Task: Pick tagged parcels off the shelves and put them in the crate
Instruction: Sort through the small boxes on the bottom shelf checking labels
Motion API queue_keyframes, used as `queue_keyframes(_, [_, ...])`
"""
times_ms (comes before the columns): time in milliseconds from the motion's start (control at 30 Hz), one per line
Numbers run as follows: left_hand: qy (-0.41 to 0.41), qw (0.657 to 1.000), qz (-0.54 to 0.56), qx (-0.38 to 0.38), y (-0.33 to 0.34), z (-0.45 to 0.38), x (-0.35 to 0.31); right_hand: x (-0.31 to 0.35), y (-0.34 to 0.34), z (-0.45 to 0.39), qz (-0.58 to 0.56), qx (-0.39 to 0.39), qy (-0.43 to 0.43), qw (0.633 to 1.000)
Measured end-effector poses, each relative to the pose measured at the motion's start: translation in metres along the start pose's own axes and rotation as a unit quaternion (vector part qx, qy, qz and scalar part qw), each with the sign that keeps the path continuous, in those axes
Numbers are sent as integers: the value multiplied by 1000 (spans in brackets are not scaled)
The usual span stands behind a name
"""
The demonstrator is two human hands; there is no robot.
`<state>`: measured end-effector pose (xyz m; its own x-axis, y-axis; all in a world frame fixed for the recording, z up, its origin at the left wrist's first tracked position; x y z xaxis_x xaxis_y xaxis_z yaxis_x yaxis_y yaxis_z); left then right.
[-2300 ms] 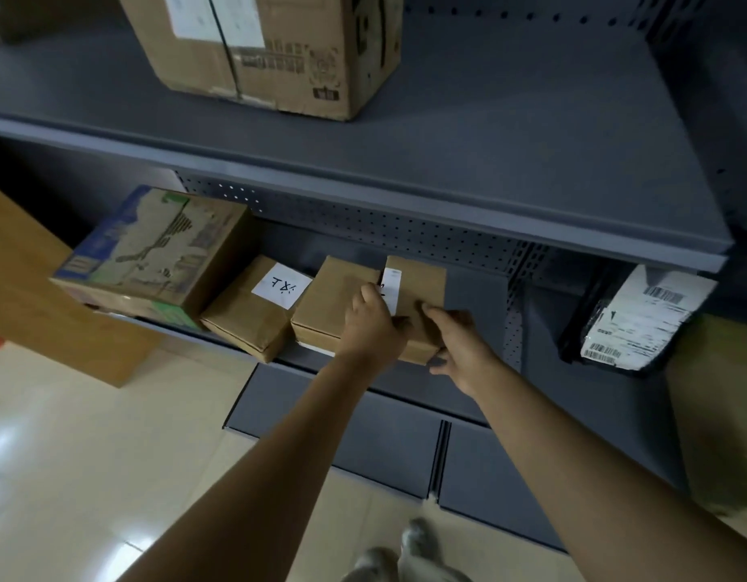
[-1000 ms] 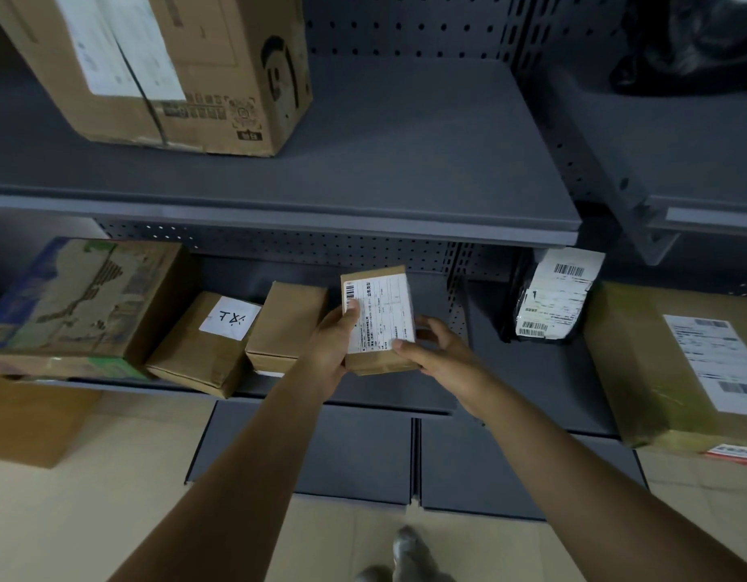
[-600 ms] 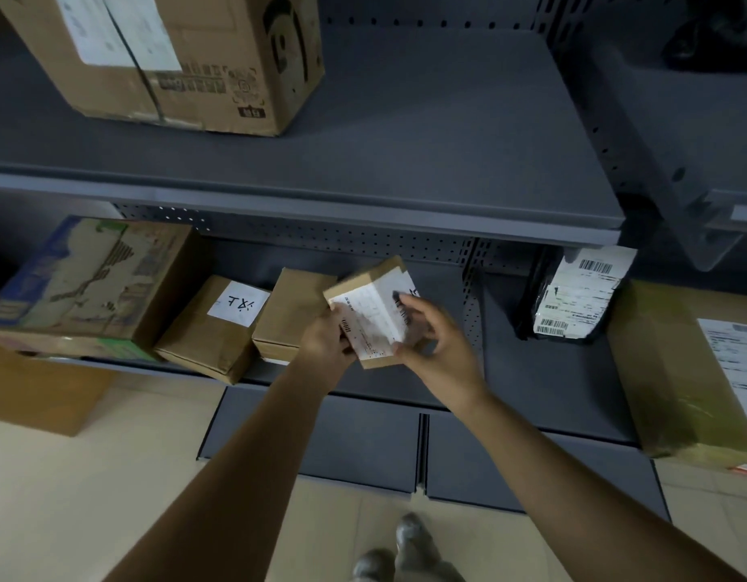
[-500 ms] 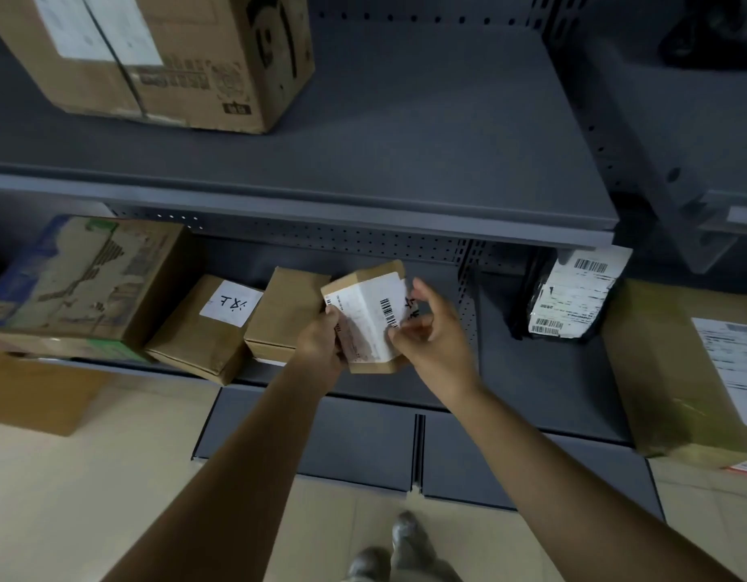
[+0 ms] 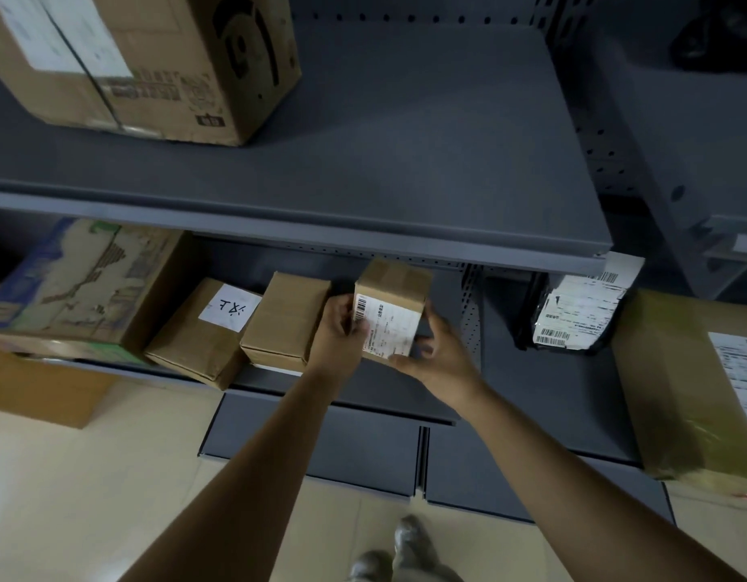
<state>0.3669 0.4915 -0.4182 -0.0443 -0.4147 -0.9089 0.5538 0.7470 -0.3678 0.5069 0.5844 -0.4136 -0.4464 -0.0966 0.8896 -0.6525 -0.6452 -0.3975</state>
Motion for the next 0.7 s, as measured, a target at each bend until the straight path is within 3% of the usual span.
queue_keyframes(133, [3, 995, -88, -38, -3, 11, -8, -10, 7, -1, 20, 5, 5, 1000])
queue_keyframes(233, [-15, 985, -174, -20, -10, 8, -15, -12, 11, -1, -1, -3, 26, 1000])
queue_keyframes(333, [-28, 959, -279, 38, -24, 5, -19, -11, 18, 0, 8, -29, 69, 997])
queue_keyframes(467, [-118, 953, -229, 157, -48, 0, -25, -5, 29, 8, -6, -11, 179, 984])
queue_keyframes(567, [-41, 963, -233, 128, -71, -10, -31, 3, 36, 19, -55, 1, 283, 958])
queue_keyframes(700, [103, 925, -366, 6, -101, -21, -27, 14, 61, 32, -5, 17, 300, 954])
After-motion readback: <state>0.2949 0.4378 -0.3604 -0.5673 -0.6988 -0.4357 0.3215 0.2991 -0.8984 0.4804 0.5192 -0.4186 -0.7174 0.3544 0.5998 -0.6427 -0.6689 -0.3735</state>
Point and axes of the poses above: each hand's wrist, its own z-axis away from the middle knuckle, its own y-axis out of the palm, x = y × z, the point moved 1 cm from there along -z, towards the middle knuckle, and after that the axes turned 9 degrees about -x, right-handed, at the moved point
